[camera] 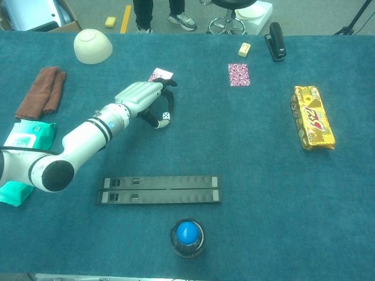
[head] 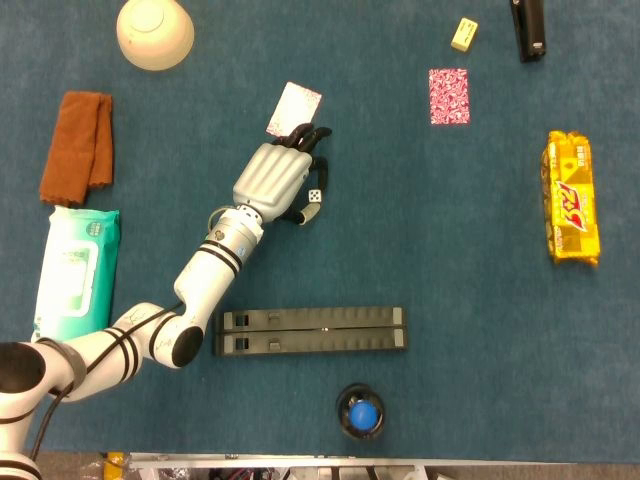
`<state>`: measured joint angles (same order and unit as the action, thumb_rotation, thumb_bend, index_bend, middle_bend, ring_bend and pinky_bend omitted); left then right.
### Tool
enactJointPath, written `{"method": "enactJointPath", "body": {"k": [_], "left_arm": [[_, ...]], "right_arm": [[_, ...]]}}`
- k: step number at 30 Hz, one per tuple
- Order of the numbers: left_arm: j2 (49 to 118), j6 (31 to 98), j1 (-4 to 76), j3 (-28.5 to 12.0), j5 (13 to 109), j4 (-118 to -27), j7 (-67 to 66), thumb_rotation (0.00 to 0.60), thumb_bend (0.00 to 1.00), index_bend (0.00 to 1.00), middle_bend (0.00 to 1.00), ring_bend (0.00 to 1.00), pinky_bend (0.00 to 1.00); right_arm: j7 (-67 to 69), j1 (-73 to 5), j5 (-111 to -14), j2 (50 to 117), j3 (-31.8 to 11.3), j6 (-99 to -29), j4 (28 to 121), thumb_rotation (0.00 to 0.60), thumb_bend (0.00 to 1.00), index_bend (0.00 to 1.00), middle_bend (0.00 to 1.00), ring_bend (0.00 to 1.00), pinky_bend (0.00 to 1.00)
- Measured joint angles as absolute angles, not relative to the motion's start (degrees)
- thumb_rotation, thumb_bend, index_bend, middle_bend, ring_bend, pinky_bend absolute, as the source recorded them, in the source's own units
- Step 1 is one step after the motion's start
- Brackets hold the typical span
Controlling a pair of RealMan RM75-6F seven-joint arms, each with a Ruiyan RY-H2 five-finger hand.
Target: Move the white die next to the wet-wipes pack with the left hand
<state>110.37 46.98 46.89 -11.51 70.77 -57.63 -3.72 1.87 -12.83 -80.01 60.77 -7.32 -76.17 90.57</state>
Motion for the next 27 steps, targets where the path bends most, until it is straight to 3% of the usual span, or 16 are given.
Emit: {"method": "enactJointPath", "body": {"k": [5, 14, 27], "left_arm": [[108.9, 48.5, 46.9, -11.7, 71.5, -60.2, -4.9, 0.6, 0.29, 0.61, 0.1, 0.05, 0.21], [102.1, 57.0, 44.7, -11.0, 75.5, -68.1, -9.0, 0.6, 0.3, 0.62, 0.11, 0.05, 0.21], [91.4, 69.9, 33.7, -4.9, 80.2, -77.9, -9.6, 0.6, 0.29, 0.62, 0.13, 0.06, 0.21]], "right_arm": [[2.2, -12.8, -80.1, 60.9, -7.3, -76.2, 90.4, 0.6, 0.0, 0.44, 0.4, 0.35, 0.42], [3.1, -12.5, -80.4, 61.4, -7.2, -76.6, 90.0, 0.6, 0.0, 0.44, 0.4, 0.35, 0.42], [3.2, -13.1, -79.9, 63.6, -7.0, -75.2, 88.4, 0.6, 0.0, 0.44, 0.4, 0.35, 0.42]]}}
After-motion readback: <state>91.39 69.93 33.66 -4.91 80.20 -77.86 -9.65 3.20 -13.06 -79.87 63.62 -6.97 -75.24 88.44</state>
